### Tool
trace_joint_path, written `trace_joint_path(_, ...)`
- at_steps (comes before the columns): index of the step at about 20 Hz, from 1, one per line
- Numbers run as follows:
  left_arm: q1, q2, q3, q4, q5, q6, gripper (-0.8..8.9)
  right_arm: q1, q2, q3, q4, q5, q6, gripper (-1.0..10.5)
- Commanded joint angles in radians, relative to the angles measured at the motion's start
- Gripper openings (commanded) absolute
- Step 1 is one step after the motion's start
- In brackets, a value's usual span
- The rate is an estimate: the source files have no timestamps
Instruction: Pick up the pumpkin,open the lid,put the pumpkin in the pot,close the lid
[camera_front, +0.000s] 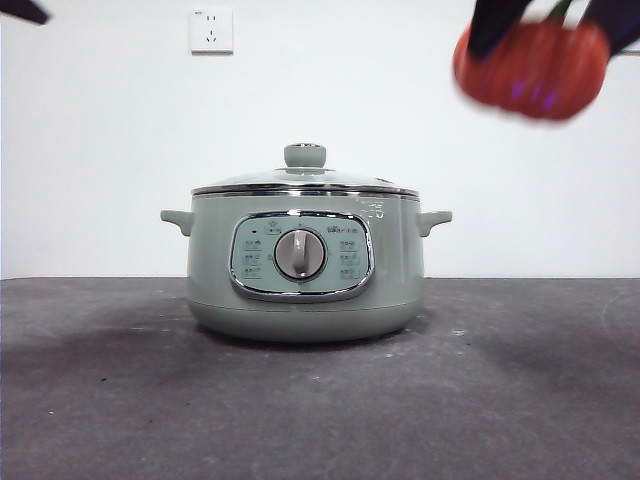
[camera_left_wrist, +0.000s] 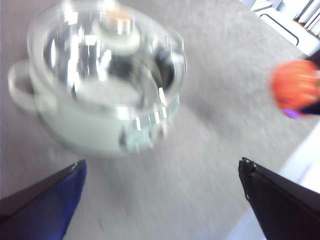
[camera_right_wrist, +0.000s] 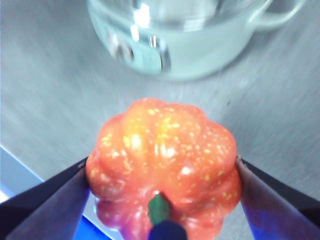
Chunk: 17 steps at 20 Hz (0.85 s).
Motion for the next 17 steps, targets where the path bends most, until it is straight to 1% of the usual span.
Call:
trace_joint_path(1, -0.059, 0.108, 0.09, 0.06, -0.064, -0.003, 8.21, 0.0, -0.08, -0.002, -0.006, 0.005, 0.036, -0.1)
trace_joint_path(3, -0.101, 0.221, 0.177, 0.092, -0.113, 0.0, 8.21, 0.0, -0.135, -0.002, -0.019, 0.006, 0.055, -0.1)
trace_joint_path(5, -0.133, 0.332, 0.259, 0.116, -0.138, 0.006, 8.21, 0.0, -0.175, -0.002, -0.037, 0.006, 0.069, -0.1)
trace_joint_path(8, -0.169, 0.485, 0.351, 0.164, -0.201, 0.03, 8.21, 0.0, -0.214, -0.002, -0.058, 0.005, 0.069, -0.1)
trace_joint_path(9, -0.177, 0.535, 0.37, 0.206, -0.227, 0.032, 8.21, 0.0, -0.223, -0.002, -0.059, 0.004, 0.069, -0.1)
trace_joint_path(13, -0.196, 0.668, 0.381, 0.356, -0.25, 0.035, 8.21, 0.0, -0.248, -0.002, -0.059, 0.002, 0.08, -0.1)
trace_joint_path(15, -0.204, 0.716, 0.381, 0.407, -0.277, 0.037, 8.21, 0.0, -0.254, -0.002, -0.06, 0.002, 0.08, -0.1)
trace_joint_path(17, -0.207, 0.756, 0.381, 0.465, -0.282, 0.04, 8.21, 0.0, -0.256, -0.002, -0.059, 0.002, 0.096, -0.1)
